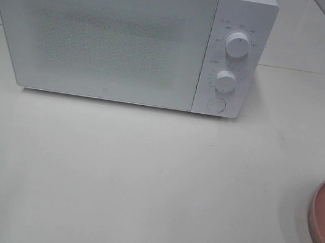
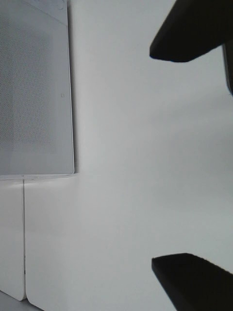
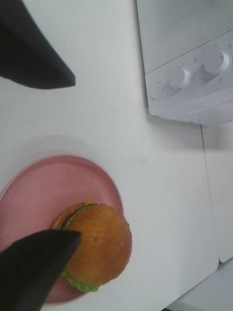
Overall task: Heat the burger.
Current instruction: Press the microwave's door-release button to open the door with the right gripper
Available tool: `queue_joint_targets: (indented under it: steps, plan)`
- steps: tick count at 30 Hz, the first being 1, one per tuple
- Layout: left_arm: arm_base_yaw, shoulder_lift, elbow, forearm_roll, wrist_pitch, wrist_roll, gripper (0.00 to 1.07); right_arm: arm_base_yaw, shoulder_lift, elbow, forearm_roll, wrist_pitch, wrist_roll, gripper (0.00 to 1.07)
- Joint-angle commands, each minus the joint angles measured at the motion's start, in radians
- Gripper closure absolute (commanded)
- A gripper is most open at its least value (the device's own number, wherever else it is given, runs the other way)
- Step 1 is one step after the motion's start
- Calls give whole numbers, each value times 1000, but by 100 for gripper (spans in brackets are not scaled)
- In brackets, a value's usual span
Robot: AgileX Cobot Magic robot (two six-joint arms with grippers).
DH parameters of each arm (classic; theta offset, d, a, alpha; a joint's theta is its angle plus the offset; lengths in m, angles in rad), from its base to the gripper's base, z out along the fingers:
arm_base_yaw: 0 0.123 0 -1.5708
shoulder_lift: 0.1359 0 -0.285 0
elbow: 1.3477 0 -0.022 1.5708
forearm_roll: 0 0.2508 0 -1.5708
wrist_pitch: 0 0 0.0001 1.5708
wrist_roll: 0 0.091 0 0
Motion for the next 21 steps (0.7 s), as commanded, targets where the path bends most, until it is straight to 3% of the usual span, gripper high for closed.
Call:
queue_joint_targets:
  steps: [1, 21]
  plan:
    - [-4, -18, 3, -5, -15, -1, 7, 4, -26, 4, 7, -11, 6, 31]
    - [-4, -18, 3, -5, -15, -1, 7, 4, 21, -33, 7, -82, 20, 31]
